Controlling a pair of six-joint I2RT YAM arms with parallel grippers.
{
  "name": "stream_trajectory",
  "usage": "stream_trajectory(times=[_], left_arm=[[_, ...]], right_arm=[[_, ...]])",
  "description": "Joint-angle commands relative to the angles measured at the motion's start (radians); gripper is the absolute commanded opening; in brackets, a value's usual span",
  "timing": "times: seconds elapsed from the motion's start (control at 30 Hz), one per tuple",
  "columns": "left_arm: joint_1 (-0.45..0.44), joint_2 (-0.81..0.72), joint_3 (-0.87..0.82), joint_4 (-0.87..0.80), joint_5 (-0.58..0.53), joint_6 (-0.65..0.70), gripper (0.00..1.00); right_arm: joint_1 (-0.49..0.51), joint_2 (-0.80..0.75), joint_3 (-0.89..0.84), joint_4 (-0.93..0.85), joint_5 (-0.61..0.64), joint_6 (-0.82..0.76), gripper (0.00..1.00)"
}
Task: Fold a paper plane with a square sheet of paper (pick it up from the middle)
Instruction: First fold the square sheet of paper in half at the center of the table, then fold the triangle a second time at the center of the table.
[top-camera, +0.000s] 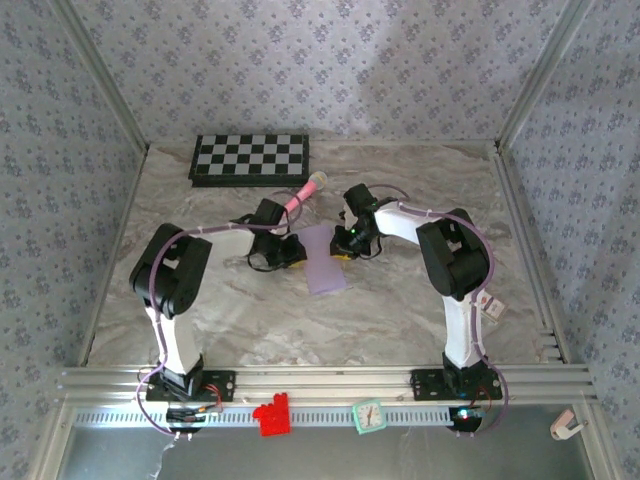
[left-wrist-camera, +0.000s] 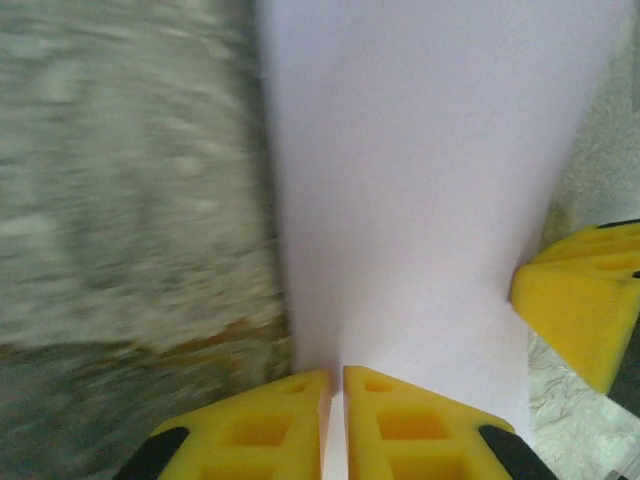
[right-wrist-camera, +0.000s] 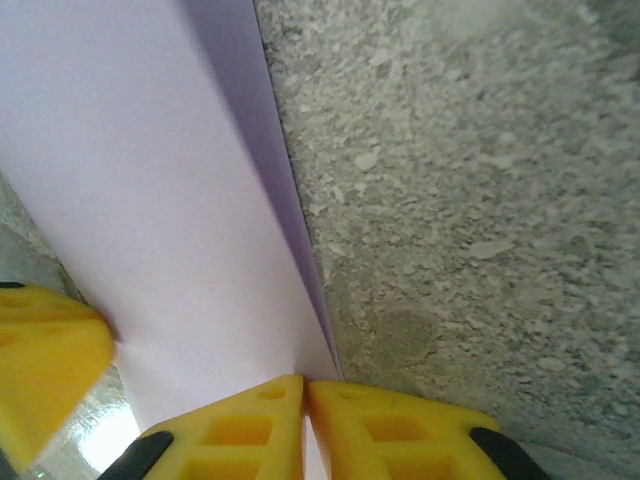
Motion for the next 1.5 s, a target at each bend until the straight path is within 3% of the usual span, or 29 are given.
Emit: stream_trajectory(times=[0.0,0.23,0.43,0.57,0.7,1.17,1.27,1.47], left_arm=[[0.048,-0.047,-0.009,-0.089,-0.047,0.023,0.15],[0.053,-0.156,0.065,-0.098,-0.054,-0.014,0.22],[0.055,-0.224,0.028,-0.066,-0.078,-0.084,0.43],[0.061,-0.271,-0.016,-0.053,-0.095,-0.107,0.52],[0.062,-0.293,-0.052,-0.043,-0.089,-0.119,0.58],[0.054,-0.274,-0.100,0.016,0.030,-0.146,0.60],[0.040,-0.245,-0.078,0.009,0.064,-0.131,0.54],[-0.016,-0.170,0.004,-0.044,0.086,-0.082,0.43]], right_arm=[[-0.033,0.167,-0.157,-0.102,0.313,0.039,0.17],[-0.033,0.035,-0.167,-0.058,0.171,0.189,0.17],[-0.022,-0.126,-0.132,-0.011,0.095,0.287,0.20],[-0.002,-0.179,-0.074,0.006,0.085,0.268,0.28],[0.036,-0.136,0.007,-0.024,0.092,0.199,0.31],[0.066,0.052,0.159,0.065,0.058,0.173,0.29],[0.066,0.078,0.169,0.036,0.107,0.200,0.27],[0.060,0.077,0.156,0.041,0.071,0.205,0.26]])
